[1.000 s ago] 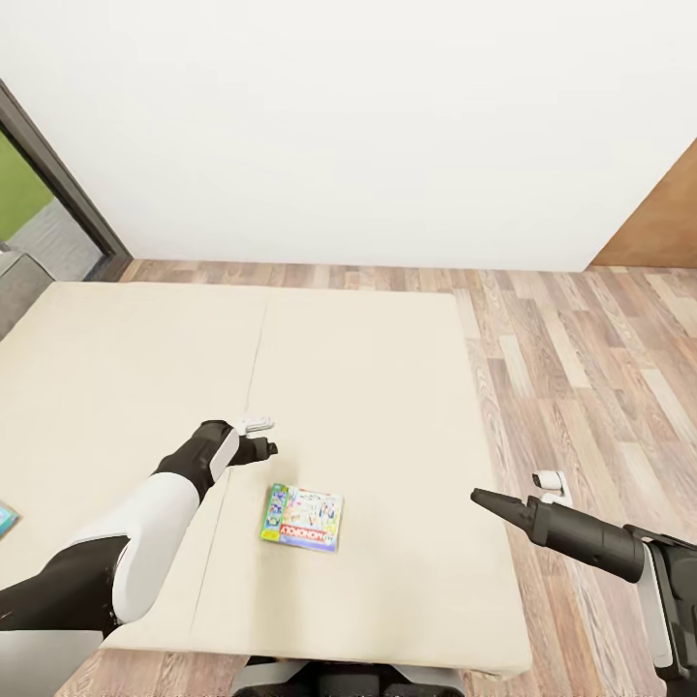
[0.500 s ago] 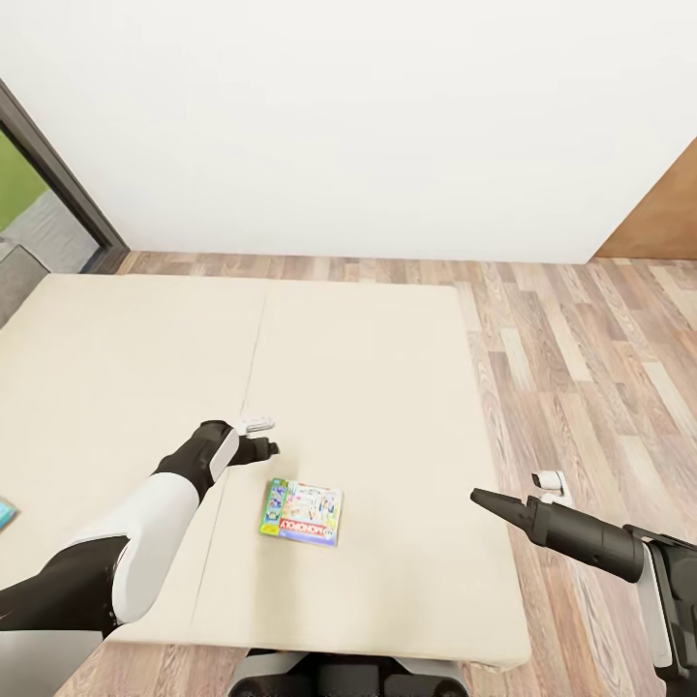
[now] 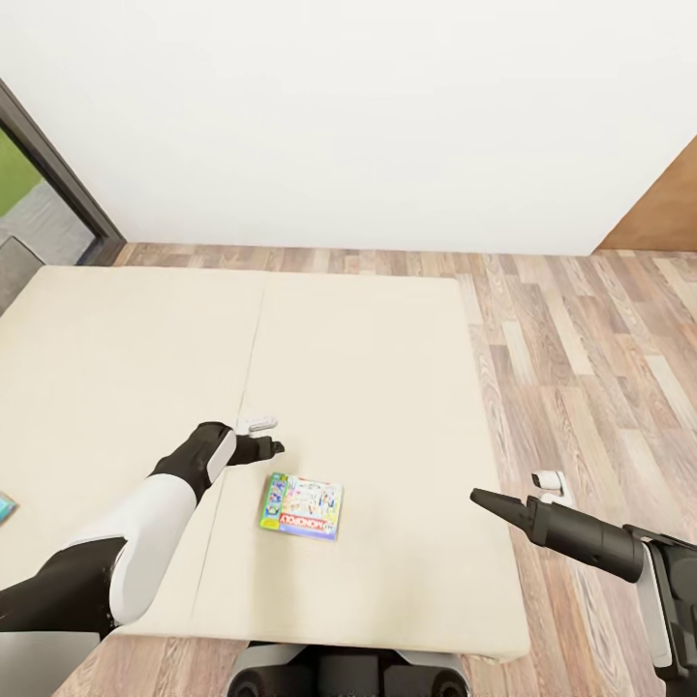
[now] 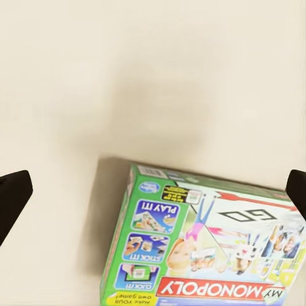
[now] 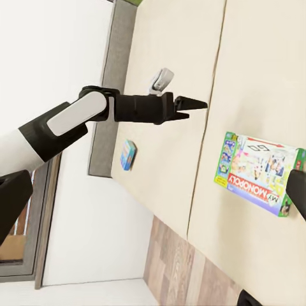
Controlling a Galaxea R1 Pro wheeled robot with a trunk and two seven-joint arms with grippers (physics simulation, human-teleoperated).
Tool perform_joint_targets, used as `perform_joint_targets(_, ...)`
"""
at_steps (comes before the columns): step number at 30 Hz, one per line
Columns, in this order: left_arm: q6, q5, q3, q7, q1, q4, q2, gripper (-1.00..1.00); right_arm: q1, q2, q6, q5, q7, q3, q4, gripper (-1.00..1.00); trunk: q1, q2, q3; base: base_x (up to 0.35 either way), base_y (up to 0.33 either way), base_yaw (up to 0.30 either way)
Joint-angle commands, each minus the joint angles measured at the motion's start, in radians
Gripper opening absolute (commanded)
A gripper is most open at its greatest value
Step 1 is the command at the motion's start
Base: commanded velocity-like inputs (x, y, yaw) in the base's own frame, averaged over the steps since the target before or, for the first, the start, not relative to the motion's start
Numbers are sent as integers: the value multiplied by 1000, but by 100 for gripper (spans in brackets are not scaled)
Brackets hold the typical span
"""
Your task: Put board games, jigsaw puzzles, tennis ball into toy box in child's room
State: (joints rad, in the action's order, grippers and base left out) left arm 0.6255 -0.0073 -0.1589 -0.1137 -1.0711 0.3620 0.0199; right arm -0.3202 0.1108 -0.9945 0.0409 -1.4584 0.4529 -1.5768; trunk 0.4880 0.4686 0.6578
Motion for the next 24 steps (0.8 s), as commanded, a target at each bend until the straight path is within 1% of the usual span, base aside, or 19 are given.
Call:
perform_joint_targets(1,5,-1,-5,-3,0,2,0,100,0,0,-10,2,-2,0,0,100,0,1,3,0,0,0)
perform_joint_targets(17,-1,-2,-4,-7,4,1,-3,100,0,0,-10,2,-3,0,0,100,0,1,29,0,0,0)
perform_joint_targets(24,-4,-2,10,-9,7,-12,-3,100,0,0,-10,2,-3,0,0,100,0,1,41,0,0,0)
